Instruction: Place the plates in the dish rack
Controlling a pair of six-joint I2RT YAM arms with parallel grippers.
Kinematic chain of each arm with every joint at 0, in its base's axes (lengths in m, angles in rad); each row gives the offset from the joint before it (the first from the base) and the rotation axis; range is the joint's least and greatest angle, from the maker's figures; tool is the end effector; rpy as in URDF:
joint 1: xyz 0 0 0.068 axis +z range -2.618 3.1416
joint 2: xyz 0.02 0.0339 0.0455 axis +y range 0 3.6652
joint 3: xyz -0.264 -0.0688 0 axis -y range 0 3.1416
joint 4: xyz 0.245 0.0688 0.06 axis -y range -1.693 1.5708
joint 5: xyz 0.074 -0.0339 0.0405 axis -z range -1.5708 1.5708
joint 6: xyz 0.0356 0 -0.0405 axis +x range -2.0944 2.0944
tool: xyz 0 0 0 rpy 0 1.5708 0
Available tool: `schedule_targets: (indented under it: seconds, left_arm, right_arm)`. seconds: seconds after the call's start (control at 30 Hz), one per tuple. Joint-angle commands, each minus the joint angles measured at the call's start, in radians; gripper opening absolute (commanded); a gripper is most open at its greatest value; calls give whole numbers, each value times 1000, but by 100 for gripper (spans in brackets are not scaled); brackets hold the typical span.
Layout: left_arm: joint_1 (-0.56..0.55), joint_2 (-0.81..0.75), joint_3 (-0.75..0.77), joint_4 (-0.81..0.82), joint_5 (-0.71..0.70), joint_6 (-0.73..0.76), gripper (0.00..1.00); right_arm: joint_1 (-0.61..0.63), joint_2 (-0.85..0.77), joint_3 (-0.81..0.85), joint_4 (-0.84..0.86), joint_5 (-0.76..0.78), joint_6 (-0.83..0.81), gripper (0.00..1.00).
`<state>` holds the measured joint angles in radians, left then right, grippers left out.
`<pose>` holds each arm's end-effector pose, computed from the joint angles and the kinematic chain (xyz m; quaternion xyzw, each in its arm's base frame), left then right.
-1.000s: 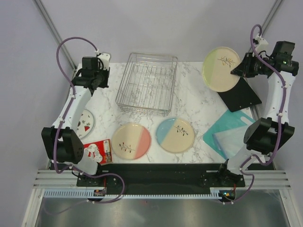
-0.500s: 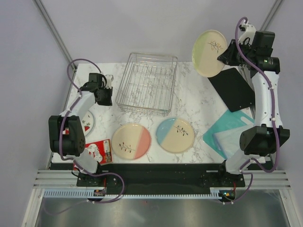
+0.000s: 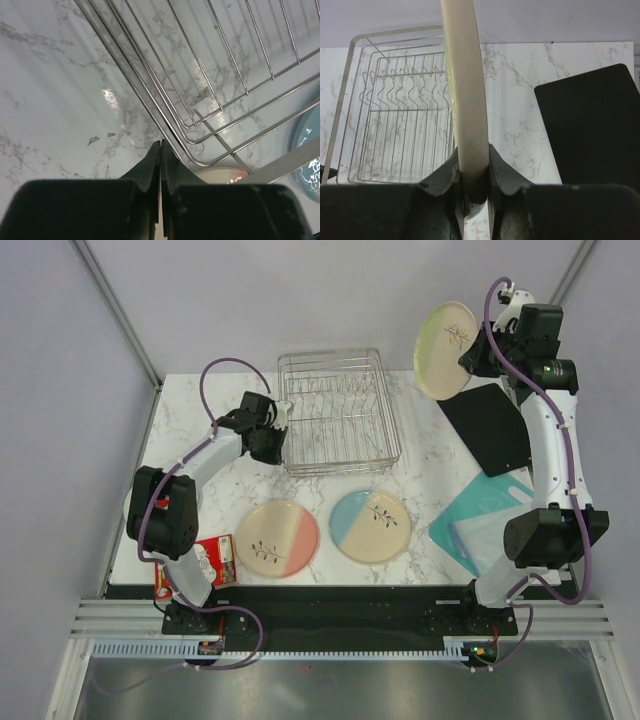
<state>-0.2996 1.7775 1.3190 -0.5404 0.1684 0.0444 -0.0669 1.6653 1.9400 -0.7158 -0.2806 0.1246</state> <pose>0.3608 -0.1177 0.2255 0.1870 0.9378 -0.1158 0.2685 0.3621 -0.0144 0.4543 0.0054 0.8397 0.1334 0.5264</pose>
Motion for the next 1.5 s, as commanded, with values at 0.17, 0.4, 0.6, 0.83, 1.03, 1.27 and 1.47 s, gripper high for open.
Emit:
schedule_targets:
  seconds: [0.17,0.4,0.6,0.83,1.03,1.27,1.47]
  left_arm:
    - [-49,-6,45,11,-79,-61,11]
    - [16,-138,-70,-21,-133,-90,70]
    - [17,-202,-106,-12,-237,-86,100]
    - [20,-201,-98,11,-247,-81,100]
    - [19,-196,-96,13,-214,-95,100]
    - [19,-194,-106,17,-205,-100,100]
    - [19,-184,-95,17,-201,-104,100]
  right_arm:
    - [122,2,60,125,72,-45,0]
    - [252,193,229,145,253,-117,0]
    - [315,283,310,174,466,-164,0]
    - [364,313,310,199,581,-180,0]
    - [401,355,327,219,623,-175,0]
    - [414,409,352,230,664,-152,0]
    - [420,447,358,239,707,-132,0]
